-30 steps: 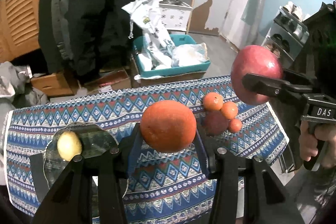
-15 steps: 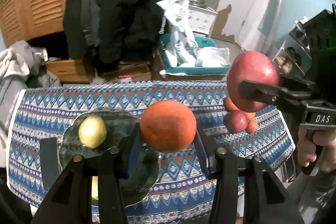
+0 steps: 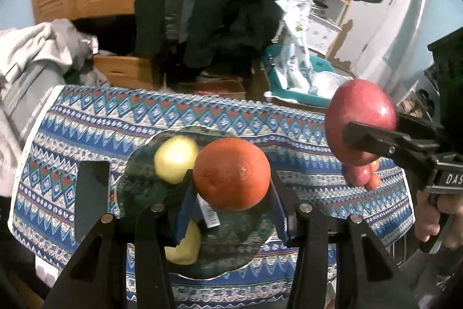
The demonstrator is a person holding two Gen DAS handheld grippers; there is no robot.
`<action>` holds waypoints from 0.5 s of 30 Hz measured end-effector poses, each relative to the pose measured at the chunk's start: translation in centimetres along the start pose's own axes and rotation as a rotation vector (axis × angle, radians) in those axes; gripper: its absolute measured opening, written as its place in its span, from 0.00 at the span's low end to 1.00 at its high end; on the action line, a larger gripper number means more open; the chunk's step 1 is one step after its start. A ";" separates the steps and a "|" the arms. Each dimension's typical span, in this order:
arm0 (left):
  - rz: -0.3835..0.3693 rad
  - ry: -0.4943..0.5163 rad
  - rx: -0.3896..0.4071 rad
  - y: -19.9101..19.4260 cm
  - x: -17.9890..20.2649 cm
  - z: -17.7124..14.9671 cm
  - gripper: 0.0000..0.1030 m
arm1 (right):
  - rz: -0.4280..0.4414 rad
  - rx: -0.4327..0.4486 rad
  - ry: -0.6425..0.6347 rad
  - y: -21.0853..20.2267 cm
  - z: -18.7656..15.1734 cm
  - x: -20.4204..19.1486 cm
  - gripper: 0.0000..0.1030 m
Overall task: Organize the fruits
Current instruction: 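Carry the red apple and orange over the glass plate with both tools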
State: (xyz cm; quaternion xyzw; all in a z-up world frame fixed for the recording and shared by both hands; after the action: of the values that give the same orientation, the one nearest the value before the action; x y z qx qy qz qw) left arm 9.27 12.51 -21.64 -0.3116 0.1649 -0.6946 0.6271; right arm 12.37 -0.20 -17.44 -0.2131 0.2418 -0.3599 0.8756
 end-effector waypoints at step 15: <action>0.091 -0.069 -0.086 3.0 -5.8 -2.9 0.47 | 0.031 -0.114 -0.002 6.9 -2.5 -2.4 0.72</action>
State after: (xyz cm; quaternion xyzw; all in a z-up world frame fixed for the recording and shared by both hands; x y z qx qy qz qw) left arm 9.83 17.22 -26.93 -0.3542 0.1867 -0.6463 0.6496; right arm 13.08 5.57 -22.51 -0.2592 0.2643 -0.3316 0.8678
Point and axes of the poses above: each gripper's, at about its wrist camera, not at the fingertips, and y roughly the way its jaws point, x to its right, z to its top, the point moved 7 cm from there along y, roughly the way its jaws point, and after that the axes turned 15 degrees about x, right-handed, at the moved point
